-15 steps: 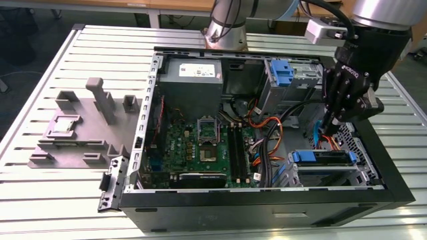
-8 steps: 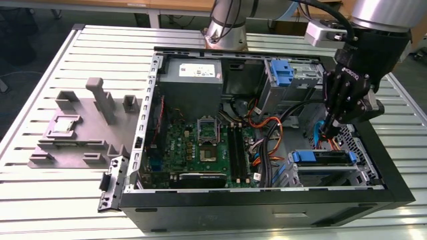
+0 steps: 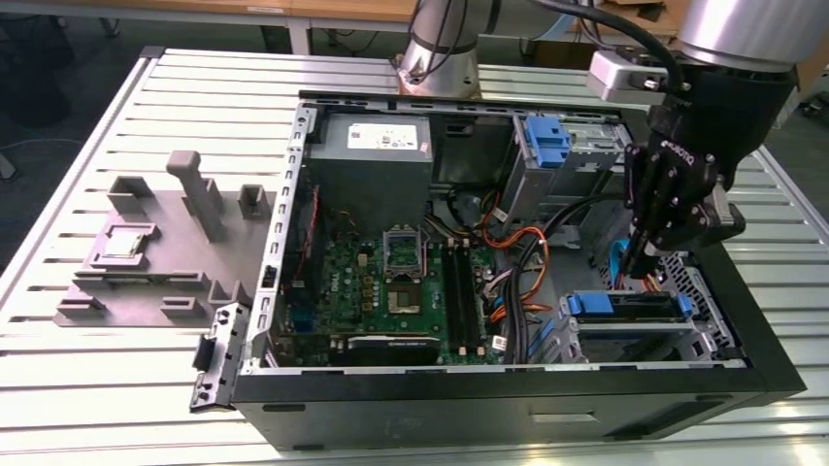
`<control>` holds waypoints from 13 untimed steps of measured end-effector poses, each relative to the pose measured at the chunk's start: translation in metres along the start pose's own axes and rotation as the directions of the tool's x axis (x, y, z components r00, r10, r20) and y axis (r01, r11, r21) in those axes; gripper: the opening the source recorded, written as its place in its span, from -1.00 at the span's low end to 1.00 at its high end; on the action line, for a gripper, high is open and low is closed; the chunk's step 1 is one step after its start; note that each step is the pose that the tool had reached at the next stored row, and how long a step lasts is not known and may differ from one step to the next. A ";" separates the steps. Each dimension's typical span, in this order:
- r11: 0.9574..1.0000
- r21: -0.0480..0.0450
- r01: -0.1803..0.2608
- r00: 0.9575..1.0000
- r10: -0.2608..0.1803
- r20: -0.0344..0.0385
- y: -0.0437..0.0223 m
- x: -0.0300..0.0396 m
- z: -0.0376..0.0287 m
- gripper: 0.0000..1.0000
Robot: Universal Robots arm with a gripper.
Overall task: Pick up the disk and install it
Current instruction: 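Insert the second disk wire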
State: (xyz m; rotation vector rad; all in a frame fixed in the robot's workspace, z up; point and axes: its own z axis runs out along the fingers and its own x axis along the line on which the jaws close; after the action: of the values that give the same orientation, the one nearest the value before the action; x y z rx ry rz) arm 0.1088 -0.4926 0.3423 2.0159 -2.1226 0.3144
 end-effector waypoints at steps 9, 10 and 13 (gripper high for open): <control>1.000 0.029 -0.010 0.999 0.009 0.041 0.0040 0.0071 0.0027 -0.68; 1.000 0.030 -0.010 0.999 0.009 0.048 0.0042 0.0086 0.0033 -0.68; 0.999 0.032 -0.012 0.998 0.010 0.065 0.0049 0.0134 0.0052 -0.68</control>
State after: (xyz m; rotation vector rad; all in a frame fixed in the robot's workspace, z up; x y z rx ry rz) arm 0.1033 -0.5067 0.3411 2.0603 -2.1814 0.2903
